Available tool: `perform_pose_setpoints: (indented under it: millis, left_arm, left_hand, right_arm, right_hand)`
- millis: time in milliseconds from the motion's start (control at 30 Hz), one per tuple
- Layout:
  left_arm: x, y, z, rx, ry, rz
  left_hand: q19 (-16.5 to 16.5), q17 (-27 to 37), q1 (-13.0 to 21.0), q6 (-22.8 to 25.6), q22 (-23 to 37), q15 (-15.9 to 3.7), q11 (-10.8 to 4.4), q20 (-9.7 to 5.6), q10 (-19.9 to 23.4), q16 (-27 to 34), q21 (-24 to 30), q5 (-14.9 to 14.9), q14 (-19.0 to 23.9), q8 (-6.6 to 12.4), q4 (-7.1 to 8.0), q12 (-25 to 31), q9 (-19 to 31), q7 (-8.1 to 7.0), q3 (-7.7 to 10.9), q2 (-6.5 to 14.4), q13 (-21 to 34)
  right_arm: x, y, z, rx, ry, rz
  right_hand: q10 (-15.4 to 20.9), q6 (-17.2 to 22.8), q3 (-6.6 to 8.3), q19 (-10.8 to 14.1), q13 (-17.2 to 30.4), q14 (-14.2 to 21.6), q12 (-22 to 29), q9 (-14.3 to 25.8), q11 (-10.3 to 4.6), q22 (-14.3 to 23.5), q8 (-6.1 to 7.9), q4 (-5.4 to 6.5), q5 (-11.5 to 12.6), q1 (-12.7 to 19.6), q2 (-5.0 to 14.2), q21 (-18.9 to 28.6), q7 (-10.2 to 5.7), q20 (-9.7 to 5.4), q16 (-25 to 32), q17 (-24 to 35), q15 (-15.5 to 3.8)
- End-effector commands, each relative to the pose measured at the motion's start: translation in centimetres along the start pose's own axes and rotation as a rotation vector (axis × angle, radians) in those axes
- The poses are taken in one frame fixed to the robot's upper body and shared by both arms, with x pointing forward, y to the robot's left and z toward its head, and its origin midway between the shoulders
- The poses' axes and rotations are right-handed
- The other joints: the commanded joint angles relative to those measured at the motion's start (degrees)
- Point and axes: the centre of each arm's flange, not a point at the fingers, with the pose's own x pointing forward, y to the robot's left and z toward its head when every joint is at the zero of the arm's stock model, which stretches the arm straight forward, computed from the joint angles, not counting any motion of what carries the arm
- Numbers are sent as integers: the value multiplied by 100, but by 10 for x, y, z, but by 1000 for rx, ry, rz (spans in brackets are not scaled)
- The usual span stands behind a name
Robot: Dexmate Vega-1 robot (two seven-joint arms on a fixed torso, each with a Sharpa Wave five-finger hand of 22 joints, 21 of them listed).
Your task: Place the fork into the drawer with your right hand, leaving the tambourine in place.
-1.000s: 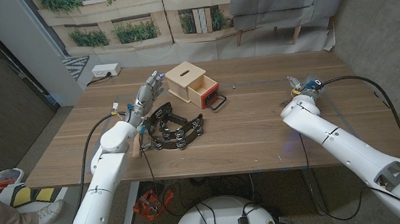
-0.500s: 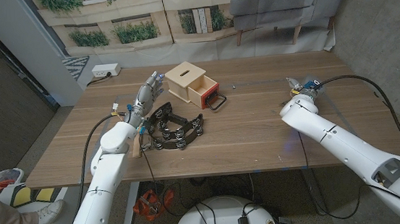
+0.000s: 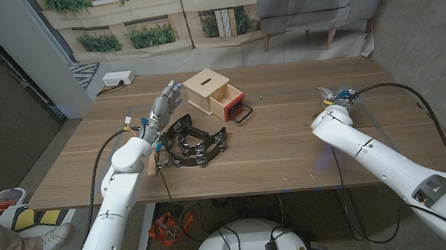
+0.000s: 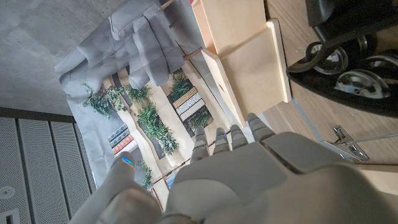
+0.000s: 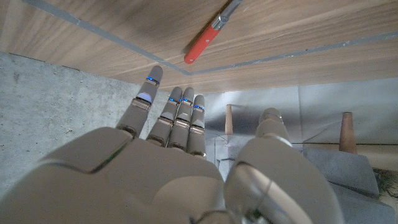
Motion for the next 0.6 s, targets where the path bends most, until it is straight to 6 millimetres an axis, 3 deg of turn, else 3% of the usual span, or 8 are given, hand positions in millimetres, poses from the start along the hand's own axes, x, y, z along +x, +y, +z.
perform_pose_setpoints:
  millis: [33,600]
  left_arm:
    - [-4,-1,1,1,-8,3]
    - [-9,-2,4,9,-5,10]
  left_hand:
    - [-46,16,33,23,30,26,15,0,29,33,51,3,-96,11,-24,28,13,12,25,13,9]
    - [-46,17,28,23,30,28,19,-3,35,35,53,2,-97,12,-29,30,13,7,18,8,9]
  right_arm:
    - [0,2,-1,-17,14,-3]
    - [7,9,-9,-39,42,3]
  right_hand:
    - [35,35,-12,53,3,20,11,-5,17,32,16,-3,18,4,19,31,8,15,10,15,28]
    - [134,110,-52,91,-13,83,16,-6,28,35,7,15,22,-4,22,20,36,8,38,50,29]
